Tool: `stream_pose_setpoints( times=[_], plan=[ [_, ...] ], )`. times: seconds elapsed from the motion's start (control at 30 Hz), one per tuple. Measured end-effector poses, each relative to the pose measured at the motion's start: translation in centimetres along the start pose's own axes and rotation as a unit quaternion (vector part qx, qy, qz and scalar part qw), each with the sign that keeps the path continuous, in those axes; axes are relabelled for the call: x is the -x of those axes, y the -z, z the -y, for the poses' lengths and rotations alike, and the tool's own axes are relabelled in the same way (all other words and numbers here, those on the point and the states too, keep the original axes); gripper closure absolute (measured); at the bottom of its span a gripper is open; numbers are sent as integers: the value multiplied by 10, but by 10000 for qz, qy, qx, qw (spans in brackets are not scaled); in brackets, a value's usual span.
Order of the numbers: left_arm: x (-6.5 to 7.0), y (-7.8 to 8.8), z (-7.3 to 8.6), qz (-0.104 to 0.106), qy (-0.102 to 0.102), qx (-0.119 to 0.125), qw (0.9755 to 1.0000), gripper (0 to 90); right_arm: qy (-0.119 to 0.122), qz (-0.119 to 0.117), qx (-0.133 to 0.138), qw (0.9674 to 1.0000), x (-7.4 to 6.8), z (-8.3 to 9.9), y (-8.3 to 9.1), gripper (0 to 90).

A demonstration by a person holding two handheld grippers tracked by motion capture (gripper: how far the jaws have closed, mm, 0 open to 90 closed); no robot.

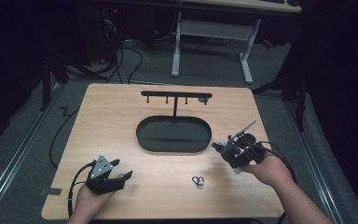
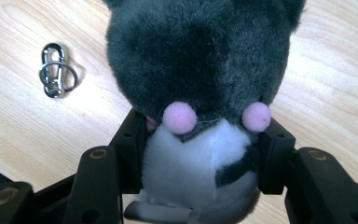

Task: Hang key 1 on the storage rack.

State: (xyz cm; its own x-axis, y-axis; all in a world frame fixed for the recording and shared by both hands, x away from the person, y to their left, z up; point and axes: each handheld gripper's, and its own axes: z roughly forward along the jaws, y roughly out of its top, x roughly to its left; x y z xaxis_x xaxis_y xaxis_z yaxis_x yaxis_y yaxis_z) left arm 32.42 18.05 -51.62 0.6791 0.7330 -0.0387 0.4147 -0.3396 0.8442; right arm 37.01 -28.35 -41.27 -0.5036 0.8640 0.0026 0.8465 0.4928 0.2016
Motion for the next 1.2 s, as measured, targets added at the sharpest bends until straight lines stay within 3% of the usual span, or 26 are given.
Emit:
stream_pose_setpoints(
  times=[0.43, 1.2],
  plan=[
    [1, 0, 0, 33, -25, -3, 10000, 313, -11, -10, 63, 10000, -4, -20, 24, 477],
    [1, -1, 1, 58, -55, -13, 10000, 311, 72, -75, 178, 9998, -7, -48, 45, 477]
  ],
)
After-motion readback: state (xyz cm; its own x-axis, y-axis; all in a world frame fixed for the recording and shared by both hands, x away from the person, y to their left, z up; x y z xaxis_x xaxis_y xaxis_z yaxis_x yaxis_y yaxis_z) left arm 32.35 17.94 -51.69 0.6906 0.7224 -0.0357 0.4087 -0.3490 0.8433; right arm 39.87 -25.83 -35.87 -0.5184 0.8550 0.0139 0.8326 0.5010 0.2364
